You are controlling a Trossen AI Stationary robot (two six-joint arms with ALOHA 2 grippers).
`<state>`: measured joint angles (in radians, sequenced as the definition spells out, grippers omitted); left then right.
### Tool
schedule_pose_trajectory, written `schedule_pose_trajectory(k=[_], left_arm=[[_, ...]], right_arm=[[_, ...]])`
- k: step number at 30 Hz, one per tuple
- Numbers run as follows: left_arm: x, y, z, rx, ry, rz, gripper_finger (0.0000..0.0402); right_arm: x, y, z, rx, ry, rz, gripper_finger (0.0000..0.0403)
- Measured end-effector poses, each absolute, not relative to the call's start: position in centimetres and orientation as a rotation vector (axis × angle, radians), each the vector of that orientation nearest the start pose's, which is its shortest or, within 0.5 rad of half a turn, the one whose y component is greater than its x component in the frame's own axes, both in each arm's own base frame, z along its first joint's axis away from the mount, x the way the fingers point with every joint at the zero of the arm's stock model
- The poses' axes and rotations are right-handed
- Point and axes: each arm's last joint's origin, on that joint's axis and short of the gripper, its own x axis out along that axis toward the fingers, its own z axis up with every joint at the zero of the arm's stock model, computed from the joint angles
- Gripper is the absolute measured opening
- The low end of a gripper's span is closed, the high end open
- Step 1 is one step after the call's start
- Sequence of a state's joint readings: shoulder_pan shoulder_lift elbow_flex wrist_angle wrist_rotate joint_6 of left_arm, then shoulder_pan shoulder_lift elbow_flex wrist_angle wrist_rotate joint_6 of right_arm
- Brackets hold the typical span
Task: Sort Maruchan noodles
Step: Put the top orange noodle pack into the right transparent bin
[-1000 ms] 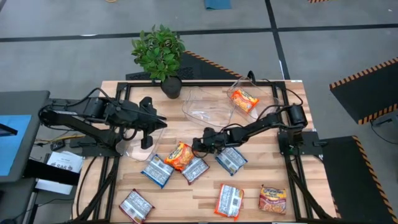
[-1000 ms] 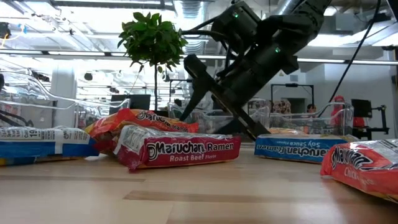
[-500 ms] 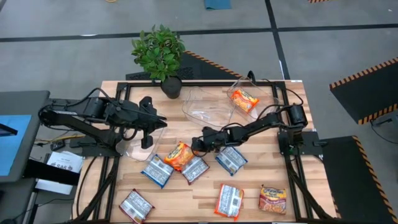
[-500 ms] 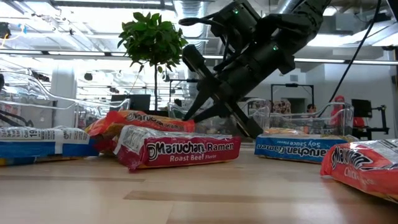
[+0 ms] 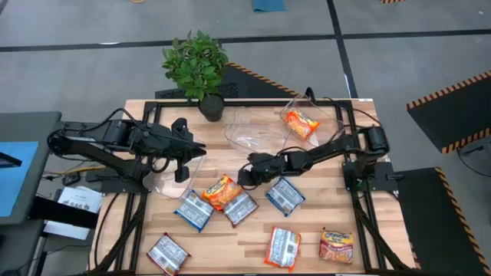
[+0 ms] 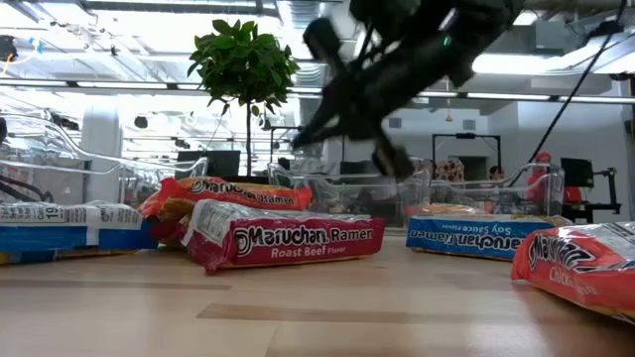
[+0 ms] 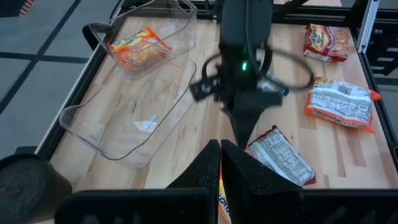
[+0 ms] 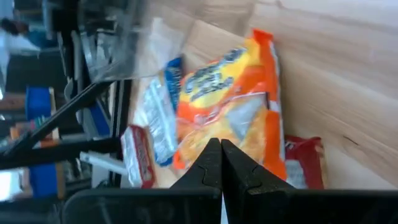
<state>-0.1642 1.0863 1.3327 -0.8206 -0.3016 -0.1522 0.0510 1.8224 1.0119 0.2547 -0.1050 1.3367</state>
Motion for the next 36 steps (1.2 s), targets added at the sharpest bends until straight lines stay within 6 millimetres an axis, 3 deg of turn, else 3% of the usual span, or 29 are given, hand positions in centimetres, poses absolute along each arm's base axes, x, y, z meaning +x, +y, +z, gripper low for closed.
schedule_pose_trajectory(k=[7, 11, 13, 18, 22, 25, 28, 36], left_arm=[[19.9, -2.4, 40.3, -0.028, 0.545, 0.181, 0.0], [19.9, -2.4, 40.4, -0.026, 0.54, 0.198, 0.0], [19.9, -2.3, 40.4, -0.032, 0.537, 0.212, 0.0], [19.9, -2.3, 40.4, -0.038, 0.532, 0.221, 0.0], [19.9, -2.3, 40.5, -0.042, 0.525, 0.228, 0.0], [19.9, -2.3, 40.5, -0.051, 0.52, 0.232, 0.0], [19.9, -2.3, 40.5, -0.056, 0.522, 0.234, 0.0], [19.9, -2.3, 40.4, -0.061, 0.523, 0.24, 0.0]], right_arm=[[34.7, 1.4, 22.5, 1.146, 0.624, -0.189, 0.0018], [34.2, 2.3, 23.1, 1.138, 0.653, -0.138, 0.0074], [34.3, 2.8, 22.7, 1.154, 0.675, -0.142, 0.0114], [35.9, 3.7, 18.8, 1.243, 0.743, -0.208, 0.0215], [37.5, 4.0, 15.8, 1.35, 0.747, -0.231, 0.0266], [38.4, 3.7, 13.8, 1.378, 0.765, -0.286, 0.0277], [39.1, 3.5, 13.3, 1.382, 0.749, -0.298, 0.0279], [39.3, 2.8, 15.3, 1.361, 0.612, -0.341, 0.028]])
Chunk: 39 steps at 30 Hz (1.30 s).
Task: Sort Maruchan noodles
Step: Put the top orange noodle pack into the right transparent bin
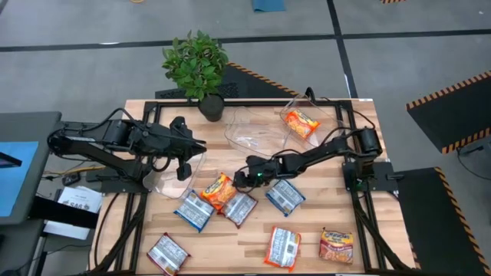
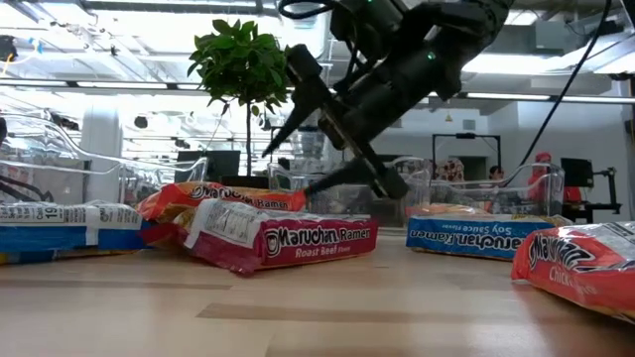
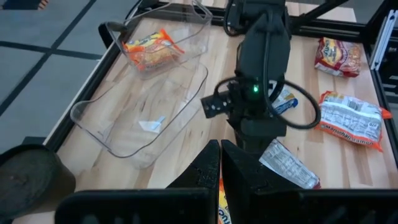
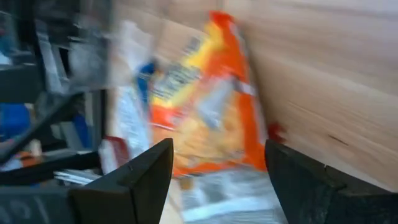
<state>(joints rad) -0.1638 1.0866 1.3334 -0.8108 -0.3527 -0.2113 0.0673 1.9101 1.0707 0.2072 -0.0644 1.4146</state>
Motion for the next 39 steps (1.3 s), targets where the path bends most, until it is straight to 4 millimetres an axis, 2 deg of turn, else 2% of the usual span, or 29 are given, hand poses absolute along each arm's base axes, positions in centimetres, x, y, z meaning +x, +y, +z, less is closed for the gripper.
schedule_pose_trajectory(k=[4, 12, 18, 22, 28, 36, 39], left_arm=[[19.9, -2.3, 40.4, -0.058, 0.524, 0.241, 0.0], [19.9, -2.3, 40.4, -0.057, 0.523, 0.241, 0.0], [19.9, -2.3, 40.4, -0.057, 0.524, 0.241, 0.0], [19.9, -2.2, 40.4, -0.053, 0.522, 0.251, 0.0], [19.9, -2.2, 40.5, -0.05, 0.521, 0.26, 0.0], [19.9, -2.2, 40.5, -0.049, 0.52, 0.264, 0.0], [19.9, -2.2, 40.5, -0.049, 0.52, 0.264, 0.0]], right_arm=[[39.5, 3.0, 15.3, 1.362, 0.626, -0.344, 0.028], [40.5, 4.1, 12.5, 1.423, 0.668, -0.379, 0.028], [40.7, 3.9, 12.6, 1.442, 0.628, -0.396, 0.0279], [40.9, 3.5, 13.0, 1.455, 0.589, -0.37, 0.0263], [40.8, 3.4, 12.9, 1.463, 0.586, -0.4, 0.019], [40.9, 3.0, 13.1, 1.367, 0.58, -0.363, 0.0024], [40.7, 2.7, 14.8, 1.336, 0.584, -0.277, 0.002]])
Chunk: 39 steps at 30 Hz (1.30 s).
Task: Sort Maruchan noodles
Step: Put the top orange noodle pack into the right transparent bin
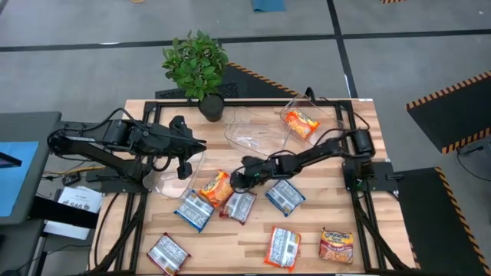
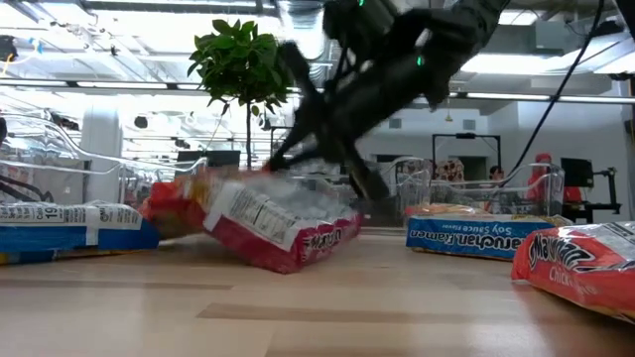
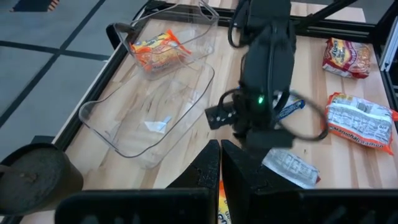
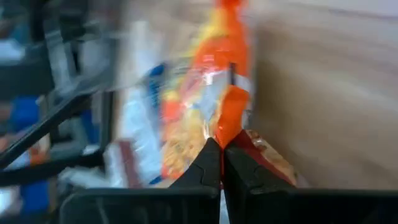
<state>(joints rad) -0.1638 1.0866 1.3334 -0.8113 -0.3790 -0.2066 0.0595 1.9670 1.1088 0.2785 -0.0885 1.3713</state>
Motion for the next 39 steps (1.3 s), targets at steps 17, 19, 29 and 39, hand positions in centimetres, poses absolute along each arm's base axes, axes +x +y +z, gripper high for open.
schedule_pose_trajectory(k=[17, 19, 29, 39], left_arm=[[19.9, -2.1, 40.5, -0.04, 0.515, 0.292, 0.0], [19.9, -2.1, 40.5, -0.04, 0.515, 0.292, 0.0], [19.9, -2.1, 40.5, -0.04, 0.515, 0.292, 0.0], [19.9, -2.1, 40.5, -0.037, 0.511, 0.309, 0.0]], right_arm=[[35.4, 2.6, 24.5, 1.024, 0.724, -0.007, 0.002], [34.8, 3.5, 23.7, 1.002, 0.826, -0.026, 0.002], [31.6, 5.5, 24.9, 0.924, 0.996, 0.0, 0.002], [22.2, 0.9, 32.6, 0.902, 0.848, -0.166, 0.002]])
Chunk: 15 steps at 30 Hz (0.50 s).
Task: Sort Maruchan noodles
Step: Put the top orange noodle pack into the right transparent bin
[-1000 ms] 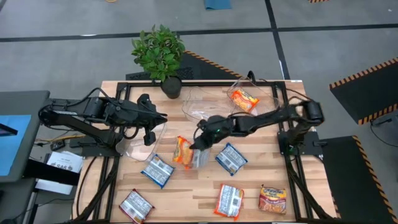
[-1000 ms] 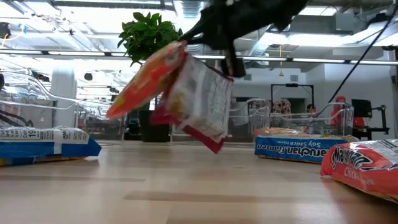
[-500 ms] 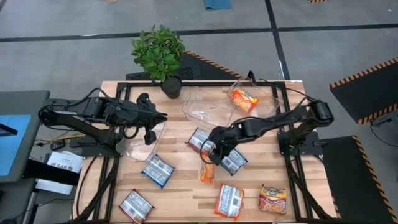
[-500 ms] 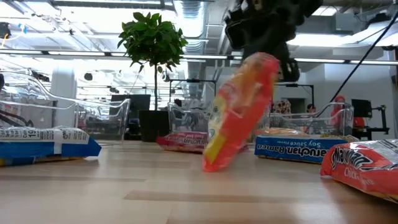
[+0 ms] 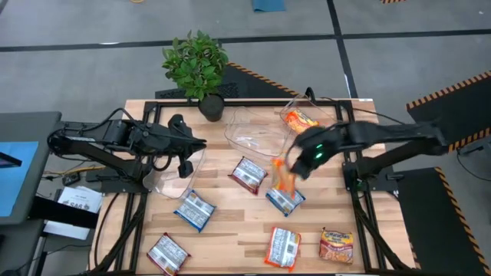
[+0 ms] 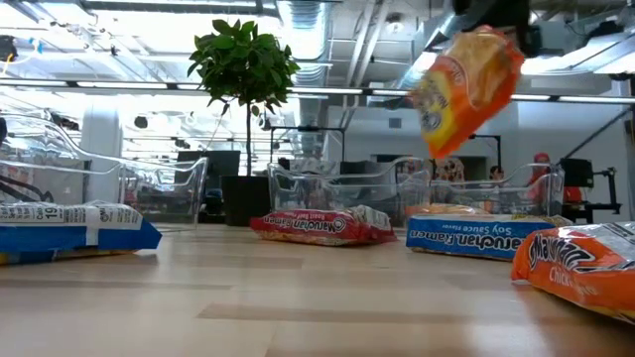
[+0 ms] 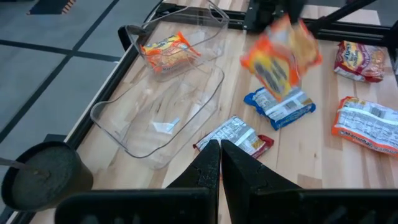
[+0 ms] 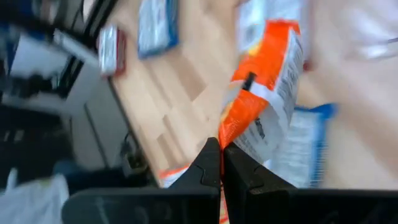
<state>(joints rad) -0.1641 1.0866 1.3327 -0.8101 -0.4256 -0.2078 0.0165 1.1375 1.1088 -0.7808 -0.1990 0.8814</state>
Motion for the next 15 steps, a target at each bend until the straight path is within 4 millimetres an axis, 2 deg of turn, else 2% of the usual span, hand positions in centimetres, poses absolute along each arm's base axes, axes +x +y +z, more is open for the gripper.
schedule_pose_trajectory(k=[4, 8, 12, 15], left_arm=[[19.9, -2.0, 40.5, -0.043, 0.503, 0.338, 0.0], [19.9, -2.0, 40.5, -0.051, 0.5, 0.349, 0.0], [19.9, -2.0, 40.5, -0.052, 0.5, 0.349, 0.0], [19.9, -2.0, 40.5, -0.053, 0.497, 0.349, 0.0]], right_arm=[[17.8, -0.9, 34.6, 0.895, 0.711, -0.37, 0.002], [14.4, -2.6, 35.3, 0.9, 0.601, -0.598, 0.002], [12.3, -3.9, 35.6, 0.882, 0.514, -0.801, 0.002], [11.5, -4.8, 35.3, 0.86, 0.524, -0.917, 0.002]])
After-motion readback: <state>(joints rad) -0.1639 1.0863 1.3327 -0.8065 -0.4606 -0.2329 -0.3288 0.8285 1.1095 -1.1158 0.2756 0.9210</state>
